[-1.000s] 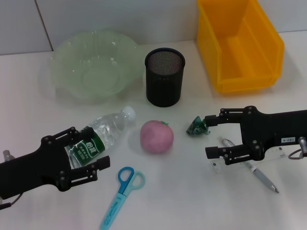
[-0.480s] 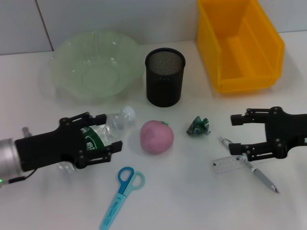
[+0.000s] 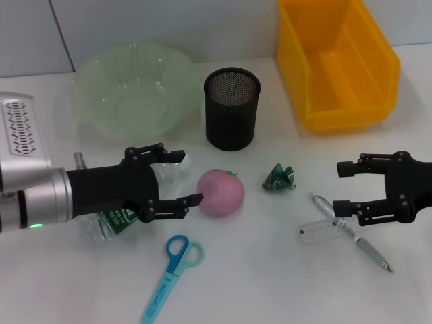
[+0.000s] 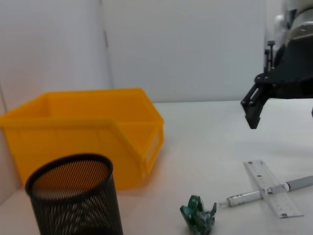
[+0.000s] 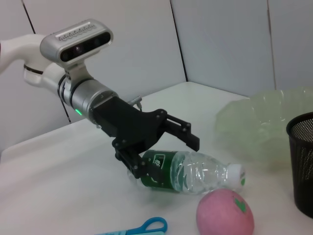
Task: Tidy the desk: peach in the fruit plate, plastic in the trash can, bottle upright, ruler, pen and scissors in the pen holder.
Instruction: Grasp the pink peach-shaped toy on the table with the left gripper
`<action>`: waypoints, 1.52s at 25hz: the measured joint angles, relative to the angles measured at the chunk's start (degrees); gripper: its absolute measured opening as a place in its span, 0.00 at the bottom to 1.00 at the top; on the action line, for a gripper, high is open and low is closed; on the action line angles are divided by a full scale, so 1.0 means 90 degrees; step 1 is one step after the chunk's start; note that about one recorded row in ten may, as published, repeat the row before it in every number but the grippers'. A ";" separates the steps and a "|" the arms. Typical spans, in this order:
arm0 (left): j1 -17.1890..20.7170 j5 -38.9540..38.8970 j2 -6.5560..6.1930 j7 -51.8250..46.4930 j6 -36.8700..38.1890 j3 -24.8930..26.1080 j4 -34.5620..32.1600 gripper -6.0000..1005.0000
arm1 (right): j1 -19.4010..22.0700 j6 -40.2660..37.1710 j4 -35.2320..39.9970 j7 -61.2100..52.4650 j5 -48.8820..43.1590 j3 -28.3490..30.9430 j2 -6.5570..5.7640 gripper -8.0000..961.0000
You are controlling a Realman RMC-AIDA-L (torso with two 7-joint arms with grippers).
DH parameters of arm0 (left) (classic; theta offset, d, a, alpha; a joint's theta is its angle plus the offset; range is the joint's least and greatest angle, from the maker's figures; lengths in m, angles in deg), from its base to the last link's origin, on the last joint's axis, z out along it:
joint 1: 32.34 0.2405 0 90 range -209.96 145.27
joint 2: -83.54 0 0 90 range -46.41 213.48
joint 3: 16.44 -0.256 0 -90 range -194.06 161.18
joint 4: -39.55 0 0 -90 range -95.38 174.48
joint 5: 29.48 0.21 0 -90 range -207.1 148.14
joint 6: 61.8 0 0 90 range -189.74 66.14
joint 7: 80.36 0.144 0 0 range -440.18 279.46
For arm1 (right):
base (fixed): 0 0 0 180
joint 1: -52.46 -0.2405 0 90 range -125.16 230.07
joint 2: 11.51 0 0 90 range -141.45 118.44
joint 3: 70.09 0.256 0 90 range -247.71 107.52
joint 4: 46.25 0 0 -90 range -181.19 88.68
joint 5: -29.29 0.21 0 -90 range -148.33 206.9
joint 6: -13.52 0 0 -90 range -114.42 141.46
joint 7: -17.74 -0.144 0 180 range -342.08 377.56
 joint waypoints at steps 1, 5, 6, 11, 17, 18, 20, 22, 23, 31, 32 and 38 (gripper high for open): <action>-0.0047 -0.0003 0.0007 0.0092 -0.0017 -0.0018 0.0005 0.81 | -0.0011 -0.0006 -0.0015 -0.0020 -0.0004 -0.0027 -0.0004 0.86; -0.0183 -0.0006 0.0017 0.0330 -0.0121 -0.0140 0.0090 0.81 | -0.0016 -0.0012 -0.0011 -0.0064 -0.0011 -0.0047 -0.0008 0.86; -0.0254 -0.0026 0.0032 0.0468 -0.0320 -0.0385 0.0126 0.81 | -0.0021 -0.0014 -0.0005 -0.0072 -0.0014 -0.0050 -0.0008 0.86; -0.0354 -0.0028 0.0049 0.0550 -0.0614 -0.0828 0.0131 0.81 | -0.0039 -0.0014 0.0009 -0.0083 -0.0016 -0.0058 0.0008 0.86; -0.0486 -0.0262 0.0058 0.0633 -0.1142 -0.1499 0.0143 0.81 | -0.0055 -0.0016 0.0014 -0.0086 -0.0016 -0.0061 0.0018 0.86; -0.0506 -0.0400 0.0059 0.0632 -0.1381 -0.1741 0.0144 0.81 | -0.0056 -0.0020 0.0015 -0.0086 -0.0016 -0.0061 0.0020 0.86; -0.0515 -0.0521 0.0059 0.0632 -0.1573 -0.1941 0.0126 0.81 | -0.0056 -0.0040 0.0021 -0.0086 -0.0016 -0.0060 0.0026 0.86; -0.0543 -0.0639 0.0060 0.0634 -0.1726 -0.2127 0.0091 0.80 | -0.0057 -0.0068 0.0023 -0.0086 -0.0016 -0.0060 0.0027 0.86; -0.0555 -0.0650 0.0059 0.0635 -0.1733 -0.2143 0.0092 0.80 | -0.0056 -0.0074 0.0023 -0.0086 -0.0016 -0.0060 0.0030 0.86; -0.0661 -0.0692 0.0060 0.0708 -0.1862 -0.2334 0.0137 0.77 | -0.0057 -0.0089 0.0029 -0.0129 -0.0016 -0.0060 0.0040 0.86; -0.0661 -0.0692 0.0060 0.0708 -0.1862 -0.2334 0.0137 0.77 | -0.0056 -0.0091 0.0032 -0.0129 -0.0016 -0.0060 0.0041 0.86; -0.0681 -0.0701 0.0060 0.0716 -0.1912 -0.2362 0.0137 0.75 | -0.0056 -0.0093 0.0033 -0.0132 -0.0015 -0.0060 0.0041 0.86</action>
